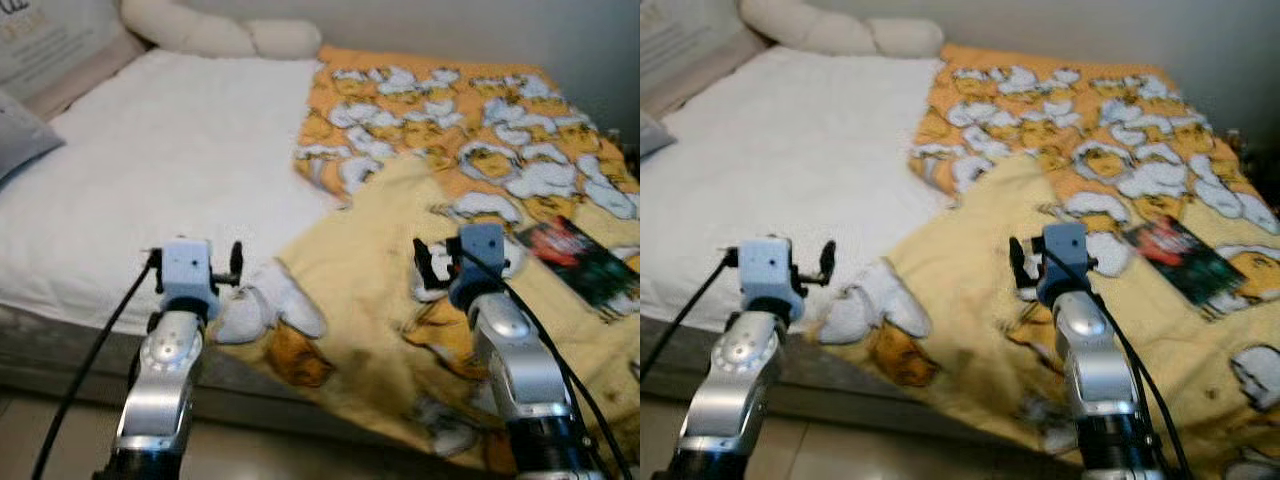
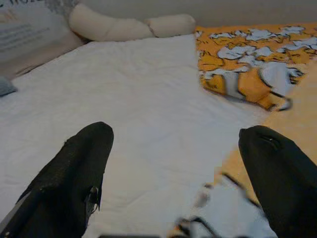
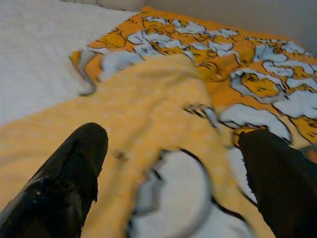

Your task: Clean up the room

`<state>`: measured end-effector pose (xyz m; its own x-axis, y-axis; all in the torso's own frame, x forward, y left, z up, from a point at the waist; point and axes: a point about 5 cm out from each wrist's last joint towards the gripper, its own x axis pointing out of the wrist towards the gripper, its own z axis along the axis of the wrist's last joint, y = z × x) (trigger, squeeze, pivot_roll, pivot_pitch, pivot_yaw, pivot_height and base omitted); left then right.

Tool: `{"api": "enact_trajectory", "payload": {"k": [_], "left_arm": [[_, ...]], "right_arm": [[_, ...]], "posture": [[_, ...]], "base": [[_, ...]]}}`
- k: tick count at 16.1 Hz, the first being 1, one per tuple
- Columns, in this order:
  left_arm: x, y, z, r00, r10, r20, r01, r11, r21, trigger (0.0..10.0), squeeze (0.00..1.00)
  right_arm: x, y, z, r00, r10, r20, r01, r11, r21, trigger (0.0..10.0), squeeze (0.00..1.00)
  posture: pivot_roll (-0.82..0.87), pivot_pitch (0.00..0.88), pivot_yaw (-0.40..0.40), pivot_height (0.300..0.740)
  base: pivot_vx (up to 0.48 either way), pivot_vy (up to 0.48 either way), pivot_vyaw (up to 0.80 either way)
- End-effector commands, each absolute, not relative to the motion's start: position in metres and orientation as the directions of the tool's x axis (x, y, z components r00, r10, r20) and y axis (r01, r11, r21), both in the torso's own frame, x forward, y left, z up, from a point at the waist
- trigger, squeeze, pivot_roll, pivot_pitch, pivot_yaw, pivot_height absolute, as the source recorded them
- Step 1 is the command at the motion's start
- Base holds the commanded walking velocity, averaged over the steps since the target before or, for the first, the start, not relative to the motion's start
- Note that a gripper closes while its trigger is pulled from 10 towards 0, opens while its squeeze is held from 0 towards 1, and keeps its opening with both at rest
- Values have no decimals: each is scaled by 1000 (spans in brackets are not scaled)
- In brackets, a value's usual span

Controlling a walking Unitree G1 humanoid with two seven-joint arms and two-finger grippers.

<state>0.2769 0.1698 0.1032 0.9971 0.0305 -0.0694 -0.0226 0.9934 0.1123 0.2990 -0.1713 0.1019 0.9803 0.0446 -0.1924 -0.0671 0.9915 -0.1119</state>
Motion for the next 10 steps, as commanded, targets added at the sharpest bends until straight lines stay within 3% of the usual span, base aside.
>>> {"api": "enact_trajectory", "payload": {"k": [1,10], "left_arm": [[278,163,105,998,11,-65,-3,994,112,10000,502],[281,164,106,998,9,-61,-2,993,118,10000,502]], "right_arm": [[299,-176,104,982,41,-185,-64,990,-122,10000,0],[300,-176,102,981,26,-192,-51,990,-129,10000,0]], "posture": [[-34,0,1,740],[-31,0,5,740]], "base": [[0,-461,800],[0,-462,778]]}}
